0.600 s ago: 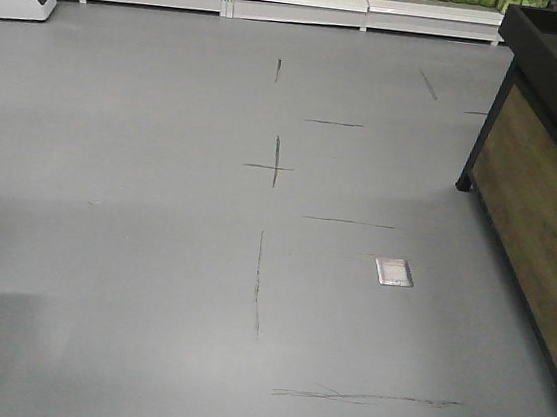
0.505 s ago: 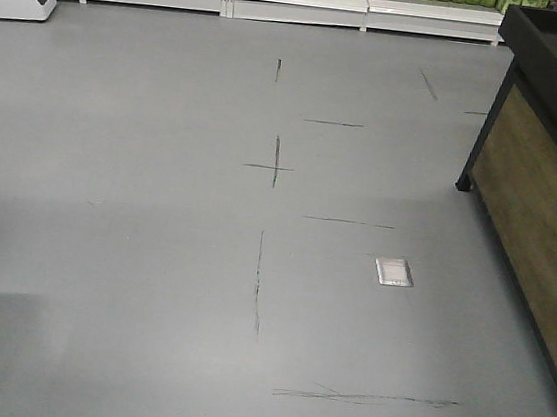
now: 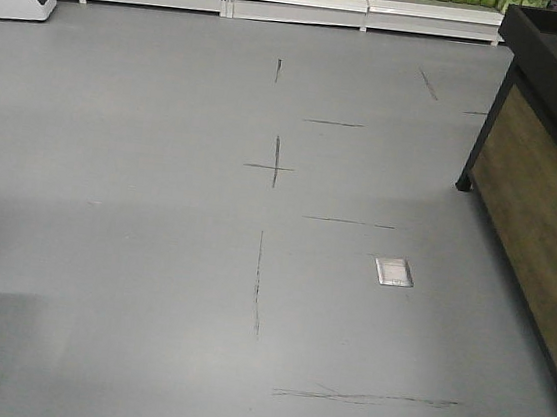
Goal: Pick three apples into basket with both arms
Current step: 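Drive the base forward across the floor toward the fruit tables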
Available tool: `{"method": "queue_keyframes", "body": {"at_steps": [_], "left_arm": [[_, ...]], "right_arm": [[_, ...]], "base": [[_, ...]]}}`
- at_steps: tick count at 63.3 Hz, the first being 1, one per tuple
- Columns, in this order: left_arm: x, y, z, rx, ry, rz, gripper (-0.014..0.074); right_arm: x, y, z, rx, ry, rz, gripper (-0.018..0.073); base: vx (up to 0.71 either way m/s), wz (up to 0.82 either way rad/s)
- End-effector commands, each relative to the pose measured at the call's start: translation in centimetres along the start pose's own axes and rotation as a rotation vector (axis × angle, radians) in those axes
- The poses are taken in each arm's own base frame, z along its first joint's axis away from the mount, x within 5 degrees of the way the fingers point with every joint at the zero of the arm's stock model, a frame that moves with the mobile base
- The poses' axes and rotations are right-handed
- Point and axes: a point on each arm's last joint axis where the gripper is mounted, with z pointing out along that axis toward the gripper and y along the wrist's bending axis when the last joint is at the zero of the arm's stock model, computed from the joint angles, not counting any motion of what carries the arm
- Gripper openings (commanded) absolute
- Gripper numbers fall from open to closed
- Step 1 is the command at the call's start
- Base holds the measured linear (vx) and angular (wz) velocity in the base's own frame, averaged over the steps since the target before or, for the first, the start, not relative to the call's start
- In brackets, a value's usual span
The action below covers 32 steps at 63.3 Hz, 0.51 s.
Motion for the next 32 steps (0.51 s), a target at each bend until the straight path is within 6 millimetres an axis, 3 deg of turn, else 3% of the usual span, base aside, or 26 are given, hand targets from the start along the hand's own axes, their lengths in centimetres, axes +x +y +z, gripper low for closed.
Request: {"method": "queue_keyframes", "body": {"at_steps": [1, 32], "left_arm": [[0.07, -0.03, -0.11, 0.008, -0.06, -0.019, -0.0006], [0.07, -0.03, -0.11, 0.008, -0.06, -0.019, -0.0006]], "right_arm": [[-0.31, 0.01, -0.04, 0.0, -0.074, -0.016, -0.0009], [-0.31, 0.01, -0.04, 0.0, -0.074, -0.016, -0.0009]], "base": [[0.0, 0.0], [0.0, 0.0]]}}
